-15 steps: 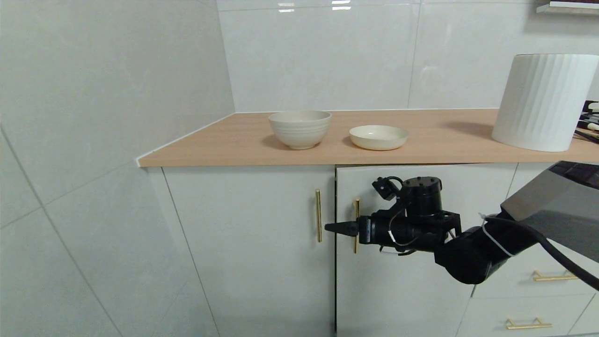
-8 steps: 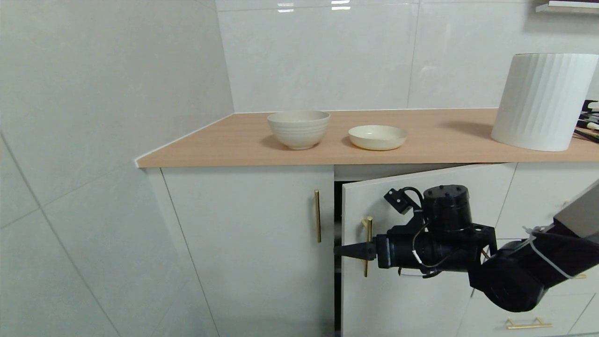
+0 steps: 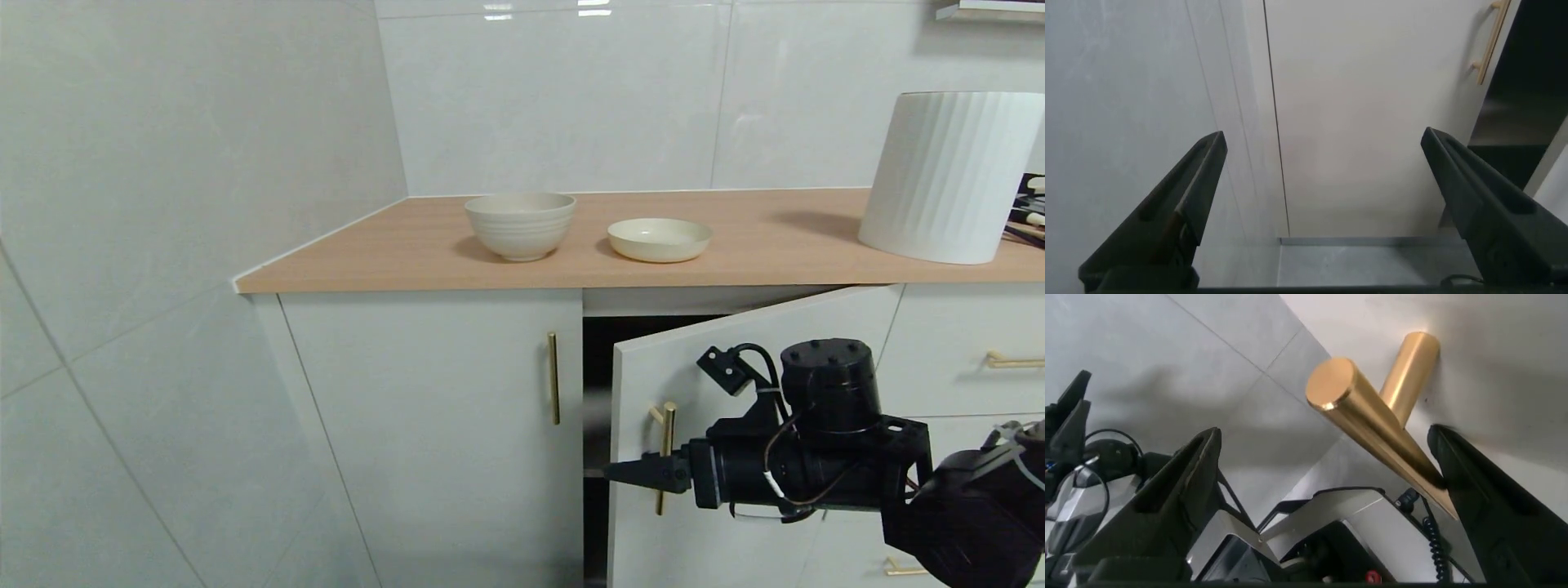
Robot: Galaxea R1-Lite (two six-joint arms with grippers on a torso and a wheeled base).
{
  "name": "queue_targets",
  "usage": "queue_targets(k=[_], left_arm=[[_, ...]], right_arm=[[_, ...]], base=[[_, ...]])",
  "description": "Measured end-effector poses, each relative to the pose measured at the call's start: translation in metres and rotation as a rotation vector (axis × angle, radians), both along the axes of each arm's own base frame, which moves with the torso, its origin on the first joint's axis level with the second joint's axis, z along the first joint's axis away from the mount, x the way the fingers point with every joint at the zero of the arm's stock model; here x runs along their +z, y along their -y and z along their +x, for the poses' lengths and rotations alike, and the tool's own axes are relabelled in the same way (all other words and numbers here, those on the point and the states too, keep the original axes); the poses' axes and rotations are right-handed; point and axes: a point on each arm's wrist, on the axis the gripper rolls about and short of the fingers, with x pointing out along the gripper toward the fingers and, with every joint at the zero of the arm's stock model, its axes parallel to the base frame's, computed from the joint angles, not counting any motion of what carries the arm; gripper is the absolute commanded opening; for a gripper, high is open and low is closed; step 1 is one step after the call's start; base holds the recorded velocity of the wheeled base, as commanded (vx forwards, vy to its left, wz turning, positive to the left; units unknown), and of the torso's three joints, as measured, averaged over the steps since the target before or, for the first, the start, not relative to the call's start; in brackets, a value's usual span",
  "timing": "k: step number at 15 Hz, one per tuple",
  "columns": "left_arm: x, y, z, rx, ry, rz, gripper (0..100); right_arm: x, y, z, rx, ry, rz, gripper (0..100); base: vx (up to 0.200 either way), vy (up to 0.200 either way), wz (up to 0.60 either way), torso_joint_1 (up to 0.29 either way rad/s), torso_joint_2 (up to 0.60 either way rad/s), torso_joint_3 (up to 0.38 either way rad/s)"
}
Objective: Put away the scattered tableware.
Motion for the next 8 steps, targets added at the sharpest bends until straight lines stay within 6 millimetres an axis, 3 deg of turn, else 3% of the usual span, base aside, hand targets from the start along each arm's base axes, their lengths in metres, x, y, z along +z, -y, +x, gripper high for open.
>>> queue_targets(k=[6,8], left_arm=[[0.000,0.000,0.000,-0.016,0.001,0.012,100],[0.015,0.002,-0.005,-0.101,0.035,-0.011,100]], right_arm=[[0.005,0.000,-0.007,0.015,0.057,0.041,100],[0.005,-0.002,-0.008,0.022,0.057,0.040,100]], base=[[0.000,0.000,0.00,0.000,0.00,0.000],[0.000,0.000,0.00,0.000,0.00,0.000]])
